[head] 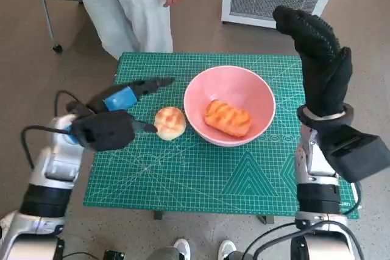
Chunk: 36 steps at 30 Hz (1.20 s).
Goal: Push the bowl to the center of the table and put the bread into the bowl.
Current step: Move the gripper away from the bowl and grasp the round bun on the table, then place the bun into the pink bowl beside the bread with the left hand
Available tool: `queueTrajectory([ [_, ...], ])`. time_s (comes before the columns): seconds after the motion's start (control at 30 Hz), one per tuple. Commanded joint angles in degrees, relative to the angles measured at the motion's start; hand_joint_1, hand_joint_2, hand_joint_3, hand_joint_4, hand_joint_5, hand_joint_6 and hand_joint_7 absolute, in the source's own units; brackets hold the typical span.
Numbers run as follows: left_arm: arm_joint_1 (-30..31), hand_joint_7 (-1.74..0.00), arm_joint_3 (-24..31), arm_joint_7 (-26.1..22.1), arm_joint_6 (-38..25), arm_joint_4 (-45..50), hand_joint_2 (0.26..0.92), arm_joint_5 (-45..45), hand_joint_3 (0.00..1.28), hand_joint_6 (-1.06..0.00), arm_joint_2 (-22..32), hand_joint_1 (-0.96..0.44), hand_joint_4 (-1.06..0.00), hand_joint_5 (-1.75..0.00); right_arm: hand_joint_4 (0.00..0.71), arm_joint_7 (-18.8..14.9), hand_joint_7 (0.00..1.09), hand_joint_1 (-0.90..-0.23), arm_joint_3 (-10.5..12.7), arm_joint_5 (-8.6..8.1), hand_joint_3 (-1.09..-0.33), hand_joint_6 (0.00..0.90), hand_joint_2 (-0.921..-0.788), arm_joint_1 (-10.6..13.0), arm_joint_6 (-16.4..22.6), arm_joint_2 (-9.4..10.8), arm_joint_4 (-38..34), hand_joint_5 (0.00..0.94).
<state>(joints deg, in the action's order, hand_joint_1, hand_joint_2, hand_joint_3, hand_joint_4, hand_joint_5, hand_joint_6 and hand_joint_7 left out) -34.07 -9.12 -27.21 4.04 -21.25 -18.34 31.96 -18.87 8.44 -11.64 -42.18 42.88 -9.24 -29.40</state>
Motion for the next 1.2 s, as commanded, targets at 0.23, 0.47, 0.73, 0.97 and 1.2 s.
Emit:
queueTrajectory([
  [0.23,-3.5,-0.09,-4.2,1.3,-1.9,-7.9,0.793,-3.6,0.00,-0.29,-2.9,-0.33,-0.22,-0.01,0.291,-0.3,0.61,-0.753,0.1,-0.42,-0.782,0.068,-0.921,1.0,-1.5,-0.7,1.5,0.004],
  [0.47,-5.5,-0.08,-8.5,-1.3,-7.7,-10.2,0.791,-7.8,0.02,-0.30,-3.4,-0.31,-0.26,-0.02,0.292,-0.3,0.61,-0.758,0.3,-0.16,-0.781,0.068,-0.921,1.2,-1.4,-0.9,1.6,0.004],
  [0.73,-6.0,-0.18,-10.3,0.8,-7.8,-13.7,0.809,-9.2,0.01,-0.50,-5.1,-0.18,-0.51,-0.09,0.292,-0.2,0.62,-0.759,0.3,-0.28,-0.781,0.068,-0.921,1.4,-1.6,-1.2,2.0,0.004],
  [0.97,-3.8,-1.05,-9.0,6.1,1.1,-16.6,0.882,-6.9,0.05,-0.62,-5.8,-0.03,-0.74,-0.81,0.293,-0.1,0.62,-0.756,0.2,-0.25,-0.781,0.068,-0.921,1.5,-1.6,-1.1,2.0,0.004],
  [1.2,-3.2,-1.06,-8.3,8.7,5.8,-17.0,0.867,-6.8,0.07,-0.71,-5.1,0.00,-0.81,-1.04,0.293,-0.2,0.62,-0.756,0.3,-0.38,-0.780,0.069,-0.921,1.5,-1.4,-1.0,1.7,0.004],
])
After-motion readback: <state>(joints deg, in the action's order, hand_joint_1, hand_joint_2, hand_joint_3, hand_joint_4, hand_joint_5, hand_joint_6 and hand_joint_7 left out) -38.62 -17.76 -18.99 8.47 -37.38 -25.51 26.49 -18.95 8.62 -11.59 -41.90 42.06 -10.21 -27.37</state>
